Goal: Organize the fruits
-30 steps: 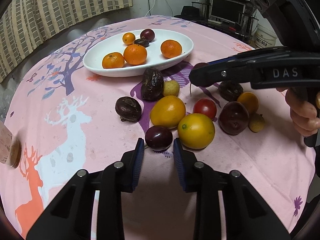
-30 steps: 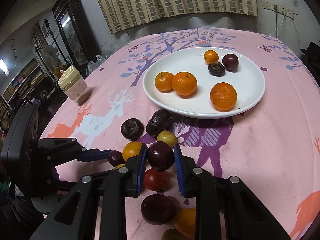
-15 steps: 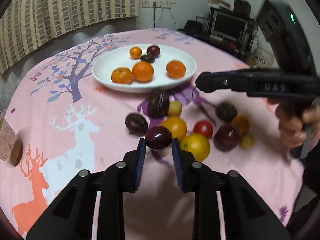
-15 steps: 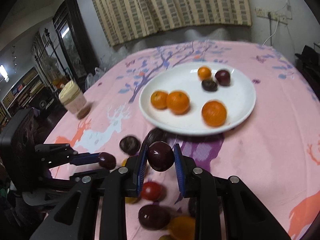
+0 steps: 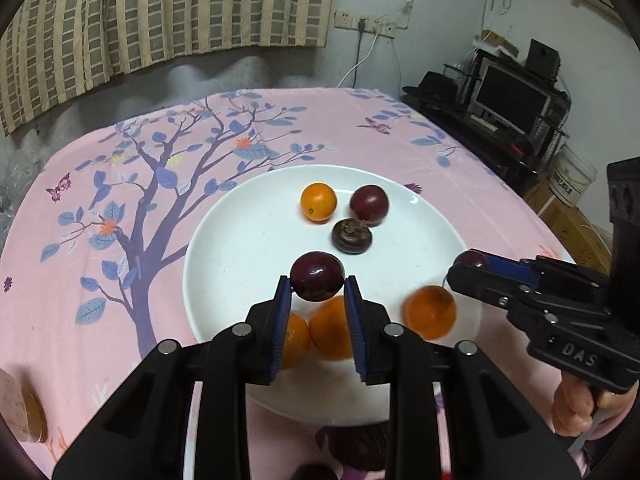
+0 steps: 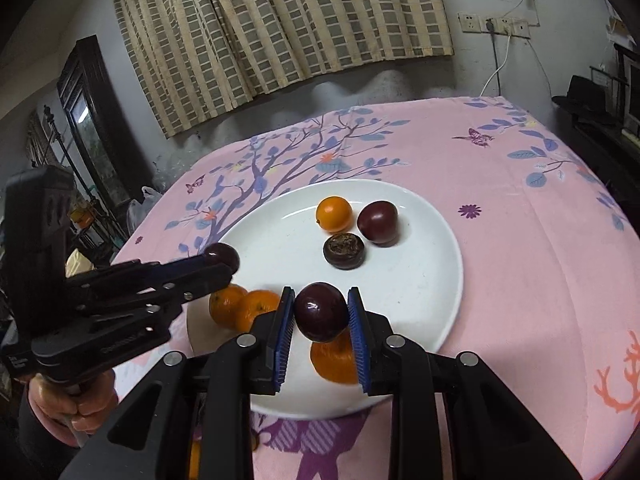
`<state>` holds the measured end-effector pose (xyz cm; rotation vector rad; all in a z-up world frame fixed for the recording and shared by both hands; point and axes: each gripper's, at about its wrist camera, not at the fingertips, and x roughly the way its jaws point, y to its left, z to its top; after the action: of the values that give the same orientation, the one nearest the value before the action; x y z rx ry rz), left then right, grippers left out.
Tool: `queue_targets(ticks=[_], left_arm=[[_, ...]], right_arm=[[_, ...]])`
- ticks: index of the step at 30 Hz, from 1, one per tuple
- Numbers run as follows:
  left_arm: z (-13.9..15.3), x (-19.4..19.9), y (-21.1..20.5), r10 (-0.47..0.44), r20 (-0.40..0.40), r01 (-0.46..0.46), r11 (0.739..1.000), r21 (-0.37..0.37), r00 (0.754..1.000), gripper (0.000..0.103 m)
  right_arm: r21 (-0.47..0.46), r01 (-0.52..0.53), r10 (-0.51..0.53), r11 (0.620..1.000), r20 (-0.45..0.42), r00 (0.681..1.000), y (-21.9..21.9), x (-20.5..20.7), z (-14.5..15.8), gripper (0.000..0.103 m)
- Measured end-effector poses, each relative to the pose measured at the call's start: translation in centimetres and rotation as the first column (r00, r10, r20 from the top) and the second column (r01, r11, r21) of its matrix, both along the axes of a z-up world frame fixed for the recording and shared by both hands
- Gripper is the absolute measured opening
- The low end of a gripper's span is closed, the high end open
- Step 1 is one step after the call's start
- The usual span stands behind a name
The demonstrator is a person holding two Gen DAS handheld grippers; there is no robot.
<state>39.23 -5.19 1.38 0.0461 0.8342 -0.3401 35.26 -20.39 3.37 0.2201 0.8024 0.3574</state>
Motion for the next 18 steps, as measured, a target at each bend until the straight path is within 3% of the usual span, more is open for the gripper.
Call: queue_targets(ticks=[1, 2, 3, 4, 5, 6, 12, 18], left_arm=[[-0.2, 0.2, 0.0, 0.002, -0.009, -0.002, 1.0, -0.004, 1.0, 0.027], [-0.4, 0.3, 0.1, 0.006, -0.021, -0.006, 1.0, -0.007, 1.0, 0.034], [-0.5, 0.3, 0.2, 0.012, -0.03, -0.012, 1.0, -0.005, 0.999, 0.045], [-0.6, 0.2, 0.3, 0.025, -0.035, -0.025, 1.0, 0.002, 0.999, 0.078], [-0.4, -0.2, 0.7, 0.06, -0.009, -0.059, 0.998, 0.004, 0.998, 0.087], [-0.1, -0.7, 1.1, 0.083, 0.025, -0.083, 0.997, -0.003, 0.996, 0.088], [1.2, -4.5, 3.9, 0.099, 0.049, -0.096, 0.993, -0.065, 0.994, 0.089], [0.2, -8.9, 7.0, 0.133, 0.069, -0.13, 0.99, -0.053, 0.989, 0.089]], right_arm=[[0.012, -0.004, 0.004, 1.0, -0.005, 1.0, -0.1, 0.3, -0.1, 0.029], [0.015, -0.004, 0.004, 1.0, -0.003, 1.0, -0.1, 0.2, -0.1, 0.029], [0.008, -0.006, 0.006, 1.0, -0.001, 1.0, -0.1, 0.1, -0.1, 0.039], [0.0, -0.008, 0.008, 1.0, 0.002, 1.0, 0.0, -0.1, -0.1, 0.048], [-0.005, -0.009, 0.009, 1.0, 0.008, 1.0, 0.1, -0.3, 0.0, 0.048], [-0.007, -0.014, 0.014, 1.0, 0.012, 1.0, 0.2, -0.6, 0.2, 0.048], [0.001, -0.034, 0.034, 0.999, 0.021, 0.999, 0.4, -2.5, 1.1, 0.048], [-0.085, -0.199, 0.198, 0.976, -0.027, 0.98, 4.8, -6.0, 0.7, 0.048]])
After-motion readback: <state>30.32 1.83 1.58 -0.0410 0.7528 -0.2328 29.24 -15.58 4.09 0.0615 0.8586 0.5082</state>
